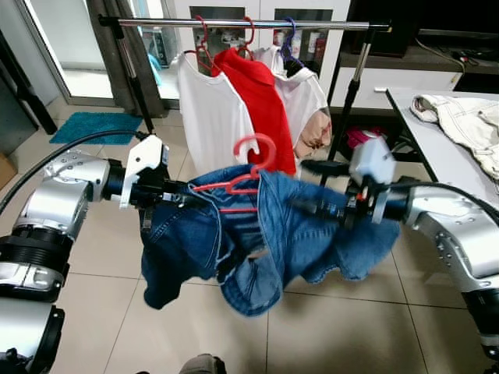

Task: Hang hanger

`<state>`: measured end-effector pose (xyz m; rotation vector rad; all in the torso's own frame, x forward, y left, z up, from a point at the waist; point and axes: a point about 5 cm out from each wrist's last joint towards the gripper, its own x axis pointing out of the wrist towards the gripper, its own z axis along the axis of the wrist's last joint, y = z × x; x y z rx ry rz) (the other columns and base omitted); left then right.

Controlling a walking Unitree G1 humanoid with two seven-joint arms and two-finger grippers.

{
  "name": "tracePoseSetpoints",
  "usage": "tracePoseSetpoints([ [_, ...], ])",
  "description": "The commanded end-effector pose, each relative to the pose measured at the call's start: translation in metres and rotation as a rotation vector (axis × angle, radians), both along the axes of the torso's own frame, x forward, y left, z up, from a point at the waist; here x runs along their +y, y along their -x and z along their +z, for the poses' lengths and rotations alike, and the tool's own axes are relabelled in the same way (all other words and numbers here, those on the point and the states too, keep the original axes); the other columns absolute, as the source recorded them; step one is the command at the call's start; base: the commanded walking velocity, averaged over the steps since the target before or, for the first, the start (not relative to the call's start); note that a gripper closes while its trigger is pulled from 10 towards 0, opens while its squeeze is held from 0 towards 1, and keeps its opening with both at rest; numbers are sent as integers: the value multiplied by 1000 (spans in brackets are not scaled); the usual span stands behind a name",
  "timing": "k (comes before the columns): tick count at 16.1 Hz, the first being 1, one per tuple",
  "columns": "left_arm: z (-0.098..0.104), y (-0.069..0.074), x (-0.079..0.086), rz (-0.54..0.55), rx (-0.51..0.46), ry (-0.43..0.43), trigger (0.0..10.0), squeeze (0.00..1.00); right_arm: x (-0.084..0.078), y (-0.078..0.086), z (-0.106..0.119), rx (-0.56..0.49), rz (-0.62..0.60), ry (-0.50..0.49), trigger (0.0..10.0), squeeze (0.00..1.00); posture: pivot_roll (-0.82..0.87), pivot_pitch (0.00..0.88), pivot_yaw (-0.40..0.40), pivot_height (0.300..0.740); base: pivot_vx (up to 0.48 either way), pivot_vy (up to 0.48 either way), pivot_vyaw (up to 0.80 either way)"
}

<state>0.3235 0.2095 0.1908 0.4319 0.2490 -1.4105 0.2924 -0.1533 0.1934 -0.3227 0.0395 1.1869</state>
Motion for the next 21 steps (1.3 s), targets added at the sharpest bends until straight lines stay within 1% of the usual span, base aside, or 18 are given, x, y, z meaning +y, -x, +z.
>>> tracePoseSetpoints([
  [1, 11, 1, -2, -52, -45, -13, 0, 0, 7, -3, 6, -34, 58, 23, 10000, 1000, -100, 0, 49, 740, 0, 0, 0],
  [3, 11, 2, -3, -68, -46, -19, 0, 0, 11, -5, 6, -41, 76, 29, 10000, 1000, -101, 0, 49, 740, 0, 0, 0],
  [4, 11, 3, -5, -84, -52, -30, 0, 0, 18, -6, 6, -55, 101, 37, 10000, 1000, -103, 0, 48, 740, 0, 0, 0],
  [5, 11, 2, -7, -92, -60, -29, 0, 0, 23, -6, 6, -53, 140, 47, 10000, 592, -104, 0, 47, 740, 0, 0, 0],
  [6, 13, 1, -8, -90, -68, -27, 0, 0, 25, -5, 6, -48, 165, 52, 10000, 0, -104, 0, 47, 740, 0, 0, 0],
  [7, 13, 1, -8, -89, -71, -26, 0, 0, 25, -4, 5, -41, 177, 55, 10000, 0, -104, 0, 47, 740, 0, 0, 0],
  [8, 14, 0, -8, -87, -77, -25, 0, 0, 26, -2, 4, -26, 197, 58, 2471, 0, -105, 0, 45, 740, 0, 0, 0],
  [9, 15, -1, -8, -84, -87, -22, 0, 0, 27, -1, 2, -8, 216, 60, 0, 0, -105, 0, 45, 740, 0, 0, 0],
  [11, 16, -1, -7, -78, -95, -18, 0, 0, 28, 2, -2, 22, 234, 57, 0, 0, -105, 0, 42, 740, 0, 0, 0],
  [14, 17, -1, -6, -71, -106, -7, 0, 0, 29, 3, -9, 34, 229, 86, 0, 0, -104, 0, 40, 740, 0, 0, 0],
  [17, 20, -2, -7, -68, -121, 3, 0, 0, 30, 4, -12, 62, 235, 81, 0, 0, -104, 0, 38, 740, 0, 0, 0],
  [21, 26, -3, -11, -76, -146, 34, 0, 0, 37, 6, -15, 86, 232, 69, 0, 0, -102, 0, 35, 740, 0, 0, 0],
])
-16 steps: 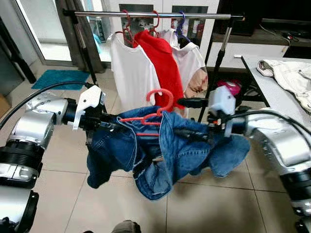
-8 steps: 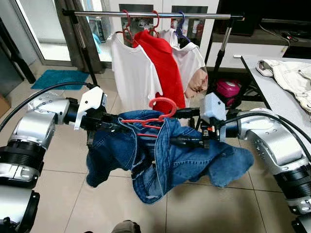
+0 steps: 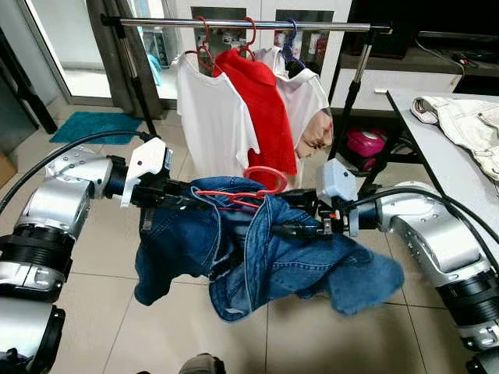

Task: Hang hanger

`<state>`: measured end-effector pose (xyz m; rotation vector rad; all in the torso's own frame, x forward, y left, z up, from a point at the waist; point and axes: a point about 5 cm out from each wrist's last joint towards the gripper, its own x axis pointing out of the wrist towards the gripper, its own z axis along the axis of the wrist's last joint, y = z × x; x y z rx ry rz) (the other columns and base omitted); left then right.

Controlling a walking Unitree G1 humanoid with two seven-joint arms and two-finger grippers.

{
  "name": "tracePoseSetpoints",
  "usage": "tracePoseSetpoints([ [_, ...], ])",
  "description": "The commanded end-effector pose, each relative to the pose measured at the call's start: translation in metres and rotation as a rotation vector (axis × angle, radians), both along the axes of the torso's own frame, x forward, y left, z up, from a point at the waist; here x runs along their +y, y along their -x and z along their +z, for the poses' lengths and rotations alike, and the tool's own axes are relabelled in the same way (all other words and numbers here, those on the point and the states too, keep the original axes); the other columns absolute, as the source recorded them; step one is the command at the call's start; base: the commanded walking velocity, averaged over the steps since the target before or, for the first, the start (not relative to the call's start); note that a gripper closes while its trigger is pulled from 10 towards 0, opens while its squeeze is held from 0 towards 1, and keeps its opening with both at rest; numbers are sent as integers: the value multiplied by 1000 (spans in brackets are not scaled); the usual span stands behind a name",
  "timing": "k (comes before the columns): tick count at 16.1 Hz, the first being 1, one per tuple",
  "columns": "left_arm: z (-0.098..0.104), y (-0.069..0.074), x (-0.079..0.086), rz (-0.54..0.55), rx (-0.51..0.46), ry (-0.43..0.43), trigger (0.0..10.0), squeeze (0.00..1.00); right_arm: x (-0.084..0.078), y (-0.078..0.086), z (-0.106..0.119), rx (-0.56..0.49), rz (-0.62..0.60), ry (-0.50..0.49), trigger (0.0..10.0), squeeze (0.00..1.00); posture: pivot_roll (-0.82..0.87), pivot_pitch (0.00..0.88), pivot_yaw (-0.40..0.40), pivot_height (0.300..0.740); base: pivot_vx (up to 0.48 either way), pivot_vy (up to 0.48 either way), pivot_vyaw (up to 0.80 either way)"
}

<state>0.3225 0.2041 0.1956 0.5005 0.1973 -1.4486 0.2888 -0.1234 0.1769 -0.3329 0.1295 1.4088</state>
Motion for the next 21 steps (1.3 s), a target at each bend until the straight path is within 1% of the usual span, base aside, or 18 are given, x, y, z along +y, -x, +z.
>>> tracePoseSetpoints([
  [1, 22, -4, -6, -23, -80, 55, 0, 0, 7, 3, 1, -9, 19, 4, 0, 0, -102, 0, 35, 740, 0, 0, 0],
  [4, 24, -1, -6, -34, -65, 76, 0, 0, 6, 1, 0, -1, 12, 26, 0, 0, -102, 0, 35, 740, 0, 0, 0],
  [8, 29, 0, -5, -26, -55, 108, 0, 0, 5, 1, 1, -6, 11, 23, 0, 0, -101, 0, 33, 740, 0, 0, 0],
  [11, 28, 1, 1, -20, -28, 98, 0, 0, 2, -3, 3, -6, -18, 3, 0, 0, -100, 0, 32, 740, 0, 0, 0],
  [12, 25, 2, 3, -17, -19, 82, 0, 0, 1, -4, 4, -4, -21, 4, 0, 0, -100, 0, 32, 740, 0, 0, 0],
  [15, 24, 1, 7, 12, -26, 72, 0, 0, -3, -3, 6, 1, 3, 12, 0, 0, -99, 0, 30, 740, 0, 0, 0],
  [16, 22, -5, 11, 83, -90, 72, 3255, 0, -4, -1, 7, 8, 20, 18, 0, 0, -98, 0, 28, 740, 0, 0, 0],
  [17, 22, -7, 11, 105, -95, 100, 10000, 0, -4, 0, 6, 17, 28, 31, 0, 0, -98, 0, 28, 740, 0, 0, 0],
  [18, 21, -9, 13, 135, -79, 137, 10000, 0, -4, 1, 5, 25, 38, 34, 0, 0, -98, 0, 27, 740, 0, 0, 0],
  [19, 17, -9, 16, 145, -92, 118, 10000, 1000, -4, 2, 5, 29, 36, 29, 0, 0, -99, 0, 28, 740, 0, 0, 0],
  [21, 13, -6, 19, 143, -88, 109, 10000, 1000, -5, 3, 3, 31, 30, 19, 0, 0, -99, 0, 27, 740, 0, 0, 0],
])
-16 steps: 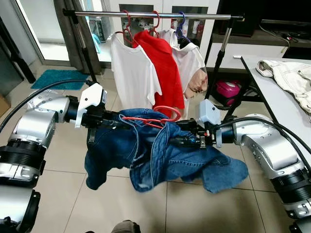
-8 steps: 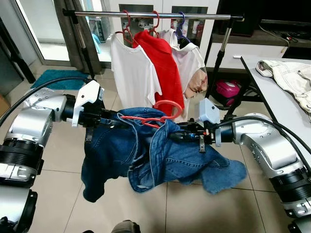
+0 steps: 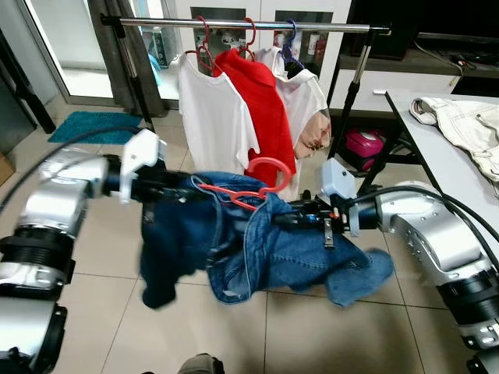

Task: Hang hanger

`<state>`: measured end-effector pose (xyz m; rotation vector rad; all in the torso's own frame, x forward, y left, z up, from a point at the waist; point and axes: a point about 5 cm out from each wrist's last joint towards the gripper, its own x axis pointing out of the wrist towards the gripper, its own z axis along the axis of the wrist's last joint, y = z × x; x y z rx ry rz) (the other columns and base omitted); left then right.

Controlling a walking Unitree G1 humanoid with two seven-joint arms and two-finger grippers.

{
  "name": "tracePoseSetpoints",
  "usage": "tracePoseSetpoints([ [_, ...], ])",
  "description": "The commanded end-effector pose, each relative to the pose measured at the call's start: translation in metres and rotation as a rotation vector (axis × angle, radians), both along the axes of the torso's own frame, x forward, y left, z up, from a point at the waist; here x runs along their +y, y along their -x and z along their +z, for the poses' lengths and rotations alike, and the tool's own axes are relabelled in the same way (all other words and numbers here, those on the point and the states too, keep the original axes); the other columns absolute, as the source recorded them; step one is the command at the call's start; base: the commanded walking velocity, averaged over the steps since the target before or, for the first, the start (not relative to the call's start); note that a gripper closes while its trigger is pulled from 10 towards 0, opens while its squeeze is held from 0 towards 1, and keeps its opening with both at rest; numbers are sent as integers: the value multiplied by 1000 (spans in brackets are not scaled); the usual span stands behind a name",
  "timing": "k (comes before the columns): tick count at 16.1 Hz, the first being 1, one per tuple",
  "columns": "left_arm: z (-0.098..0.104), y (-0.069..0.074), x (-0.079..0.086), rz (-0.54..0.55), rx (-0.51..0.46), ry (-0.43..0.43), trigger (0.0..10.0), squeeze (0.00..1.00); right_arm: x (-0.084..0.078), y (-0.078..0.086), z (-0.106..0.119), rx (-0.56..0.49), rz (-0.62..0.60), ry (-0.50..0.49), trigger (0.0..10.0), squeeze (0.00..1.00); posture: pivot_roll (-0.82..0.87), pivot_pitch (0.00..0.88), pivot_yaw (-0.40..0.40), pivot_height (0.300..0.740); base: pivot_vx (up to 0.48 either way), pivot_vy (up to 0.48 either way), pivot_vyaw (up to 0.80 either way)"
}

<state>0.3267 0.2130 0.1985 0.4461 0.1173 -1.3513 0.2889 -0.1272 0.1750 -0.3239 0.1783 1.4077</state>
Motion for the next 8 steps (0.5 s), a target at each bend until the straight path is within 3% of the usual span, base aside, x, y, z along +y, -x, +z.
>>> tracePoseSetpoints([
  [1, 10, -1, 11, 53, -40, 21, 10000, 1000, -2, 4, 4, -2, 36, -13, 0, 0, -98, 0, 26, 740, 0, 0, 0],
  [6, 5, 3, 17, 32, -22, -39, 10000, 1000, -6, 5, 1, 4, 16, -10, 0, 0, -97, 0, 26, 740, 0, 0, 0],
  [8, -8, 5, 38, 70, -58, -257, 10000, 1000, -12, 5, 0, 8, -10, -5, 0, 0, -100, 0, 29, 740, 0, 0, 0],
])
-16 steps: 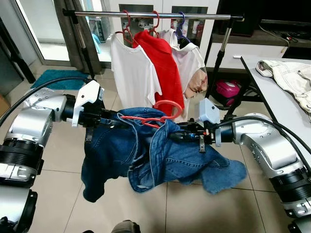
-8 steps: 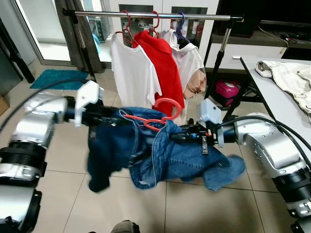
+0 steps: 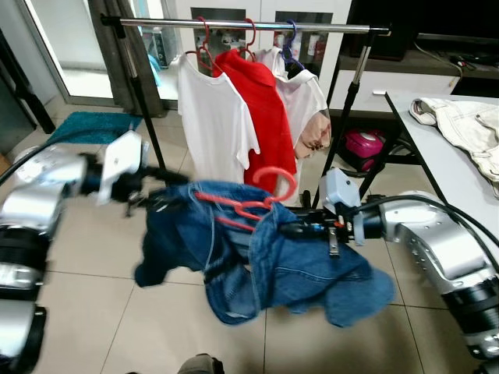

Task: Hang hanger

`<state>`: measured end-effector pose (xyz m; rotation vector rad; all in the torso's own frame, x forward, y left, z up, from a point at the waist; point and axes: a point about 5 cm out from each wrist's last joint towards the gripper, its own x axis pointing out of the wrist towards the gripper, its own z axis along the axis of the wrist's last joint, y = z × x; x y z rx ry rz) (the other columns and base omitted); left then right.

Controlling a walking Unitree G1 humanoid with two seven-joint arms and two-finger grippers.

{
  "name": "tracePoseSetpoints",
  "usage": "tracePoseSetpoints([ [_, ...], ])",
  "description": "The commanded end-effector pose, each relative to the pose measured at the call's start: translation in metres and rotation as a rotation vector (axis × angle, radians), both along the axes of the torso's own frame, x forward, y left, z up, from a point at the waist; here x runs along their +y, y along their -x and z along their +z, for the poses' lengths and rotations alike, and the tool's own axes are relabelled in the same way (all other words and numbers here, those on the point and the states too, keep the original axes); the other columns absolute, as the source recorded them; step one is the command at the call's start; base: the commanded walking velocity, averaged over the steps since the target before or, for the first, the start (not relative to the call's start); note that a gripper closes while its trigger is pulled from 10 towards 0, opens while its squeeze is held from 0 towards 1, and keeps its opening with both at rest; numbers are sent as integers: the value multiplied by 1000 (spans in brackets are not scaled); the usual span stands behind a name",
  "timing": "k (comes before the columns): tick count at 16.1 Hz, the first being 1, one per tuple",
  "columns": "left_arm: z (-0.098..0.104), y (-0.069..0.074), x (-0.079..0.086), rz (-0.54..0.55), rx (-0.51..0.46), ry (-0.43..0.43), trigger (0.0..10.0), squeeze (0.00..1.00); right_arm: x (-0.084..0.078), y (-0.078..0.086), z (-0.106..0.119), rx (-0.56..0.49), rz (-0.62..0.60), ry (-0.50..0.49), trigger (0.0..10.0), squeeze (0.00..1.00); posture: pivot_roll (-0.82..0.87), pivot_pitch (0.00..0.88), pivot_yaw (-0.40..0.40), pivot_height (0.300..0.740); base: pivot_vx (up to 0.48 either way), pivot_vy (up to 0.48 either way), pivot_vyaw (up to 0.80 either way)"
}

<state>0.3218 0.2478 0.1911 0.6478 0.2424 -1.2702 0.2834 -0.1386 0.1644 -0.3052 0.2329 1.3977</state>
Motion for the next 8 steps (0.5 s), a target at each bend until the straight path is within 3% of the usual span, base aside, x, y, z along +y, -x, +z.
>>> tracePoseSetpoints([
  [1, 0, 0, 4, 9, -15, -39, 10000, 1000, -1, -1, 10, -38, 6, -25, 0, 0, -100, 0, 29, 740, 0, 0, 0],
  [2, 9, -2, 3, 32, -37, 42, 10000, 1000, -4, 0, 9, -32, -14, -27, 0, 0, -100, 0, 29, 740, 0, 0, 0],
  [4, 13, -4, 4, 52, -48, 96, 10000, 1000, -5, 0, 8, -30, -25, -23, 0, 0, -100, 0, 29, 740, 0, 0, 0],
  [5, 21, -14, 8, 212, -109, 288, 10000, 1000, -7, -4, 3, -38, -97, -11, 0, 0, -94, 0, 24, 740, 0, 0, 0],
  [6, 24, -20, 10, 308, -154, 372, 10000, 1000, -8, -10, -2, -44, -189, 4, 0, 0, -94, 0, 25, 740, 0, 0, 0],
  [8, 15, -25, 1, 377, -147, 427, 10000, 1000, -6, -18, -7, -48, -343, -22, 0, 0, -98, 0, 26, 740, 0, 0, 0],
])
